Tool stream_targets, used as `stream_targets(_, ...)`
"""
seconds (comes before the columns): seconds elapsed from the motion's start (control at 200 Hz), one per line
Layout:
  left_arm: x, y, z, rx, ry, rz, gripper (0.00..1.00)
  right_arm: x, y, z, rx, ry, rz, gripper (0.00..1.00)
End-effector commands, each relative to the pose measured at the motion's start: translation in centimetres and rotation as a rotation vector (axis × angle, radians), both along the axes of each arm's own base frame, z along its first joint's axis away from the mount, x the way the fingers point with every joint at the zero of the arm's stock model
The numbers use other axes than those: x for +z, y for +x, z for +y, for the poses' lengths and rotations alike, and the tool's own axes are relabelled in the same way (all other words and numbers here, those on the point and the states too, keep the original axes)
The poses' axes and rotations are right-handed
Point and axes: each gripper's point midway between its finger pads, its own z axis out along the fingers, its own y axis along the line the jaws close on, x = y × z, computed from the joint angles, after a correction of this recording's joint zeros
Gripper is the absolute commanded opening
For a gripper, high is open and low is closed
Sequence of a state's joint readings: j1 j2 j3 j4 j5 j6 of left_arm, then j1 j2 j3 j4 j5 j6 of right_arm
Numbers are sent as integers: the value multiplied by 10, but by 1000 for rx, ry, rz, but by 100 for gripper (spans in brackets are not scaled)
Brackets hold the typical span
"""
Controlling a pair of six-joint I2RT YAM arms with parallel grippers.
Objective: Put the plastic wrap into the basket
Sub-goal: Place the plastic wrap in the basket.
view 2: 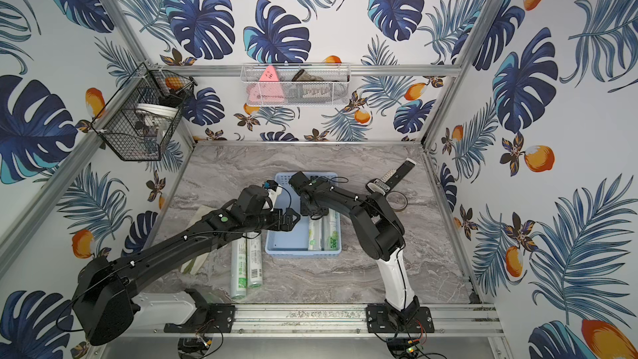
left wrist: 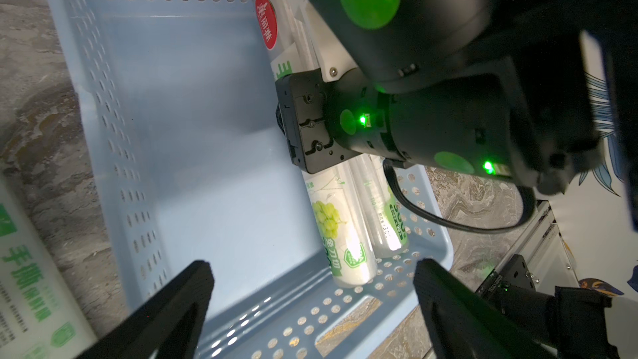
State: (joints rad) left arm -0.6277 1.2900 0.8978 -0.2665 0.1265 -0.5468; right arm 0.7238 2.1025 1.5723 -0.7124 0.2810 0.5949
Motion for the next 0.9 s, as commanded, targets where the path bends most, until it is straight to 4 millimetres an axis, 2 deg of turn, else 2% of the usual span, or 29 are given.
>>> stream_targets(0.0, 2, -1, 0, -19, 12, -15, 99, 3, 0, -8, -19, -33, -10, 55)
stream_targets(0.29, 6, -2, 0, -30, 11, -29, 99, 4, -1, -8, -24, -31, -8, 57)
stream_targets(0.57, 10, -2, 12, 12, 41, -52, 99, 27, -1, -8, -33, -10, -47, 60)
stream_targets(0.6, 11, -2, 15, 25, 46, -58, 99, 42, 0, -8, -34, 14, -74, 60)
stream_targets(0.771, 18, -3, 39, 107, 97, -103, 99, 70, -3, -7, -29, 75, -128, 60)
stream_targets(0.896, 21, -9, 60, 172, 139, -128, 99, 101, -8, 1, 12, 183, -194, 60)
